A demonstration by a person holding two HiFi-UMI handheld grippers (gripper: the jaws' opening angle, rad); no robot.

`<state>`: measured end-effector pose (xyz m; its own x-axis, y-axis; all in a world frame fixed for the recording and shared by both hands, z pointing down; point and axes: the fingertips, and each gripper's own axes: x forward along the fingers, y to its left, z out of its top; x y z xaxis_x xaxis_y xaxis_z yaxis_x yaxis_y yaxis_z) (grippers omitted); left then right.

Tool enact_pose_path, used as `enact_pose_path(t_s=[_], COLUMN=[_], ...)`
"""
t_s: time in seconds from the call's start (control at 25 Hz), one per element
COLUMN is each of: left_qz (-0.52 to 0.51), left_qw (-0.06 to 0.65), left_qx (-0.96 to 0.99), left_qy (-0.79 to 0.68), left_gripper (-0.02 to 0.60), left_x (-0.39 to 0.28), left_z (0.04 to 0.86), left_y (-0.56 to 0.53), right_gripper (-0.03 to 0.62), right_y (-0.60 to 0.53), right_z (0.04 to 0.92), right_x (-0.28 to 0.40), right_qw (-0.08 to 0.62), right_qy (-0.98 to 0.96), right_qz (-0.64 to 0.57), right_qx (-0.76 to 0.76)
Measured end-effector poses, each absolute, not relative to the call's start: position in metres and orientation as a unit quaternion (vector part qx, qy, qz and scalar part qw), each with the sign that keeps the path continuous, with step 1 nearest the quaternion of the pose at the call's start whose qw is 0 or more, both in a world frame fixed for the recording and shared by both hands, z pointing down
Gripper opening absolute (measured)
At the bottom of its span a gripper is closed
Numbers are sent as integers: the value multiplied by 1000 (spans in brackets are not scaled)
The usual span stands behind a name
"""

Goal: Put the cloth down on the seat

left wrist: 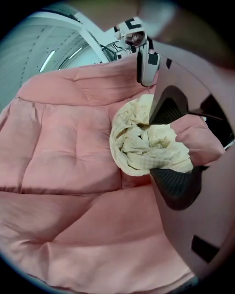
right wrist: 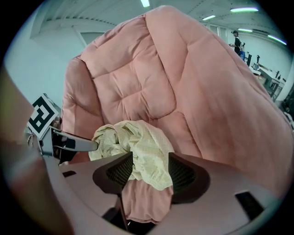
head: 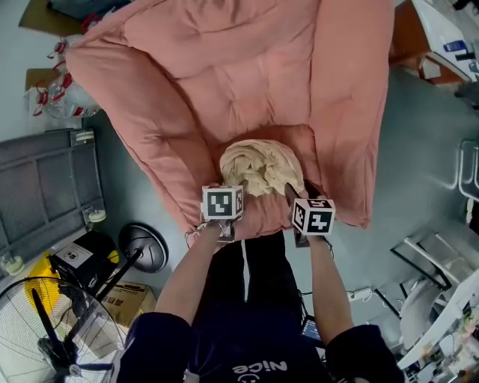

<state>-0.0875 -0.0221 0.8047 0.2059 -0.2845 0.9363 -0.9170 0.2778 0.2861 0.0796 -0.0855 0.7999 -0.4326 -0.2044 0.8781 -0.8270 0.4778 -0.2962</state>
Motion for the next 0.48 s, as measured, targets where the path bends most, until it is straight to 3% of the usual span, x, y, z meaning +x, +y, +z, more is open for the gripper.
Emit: enact_pose_path(t_s=[0.48], left_qz=[204], left_qw=[514], left_qx=[607], left_qy=[-572], left_gripper=[318], left_x=[-81], left_z=[677], left_y=[-18], right_gripper=[218], right_y=[-74], right_z=[668], right_x=[67], right_qw=[346], right_qy=[-798], right_qz=[329], right_qx=[367])
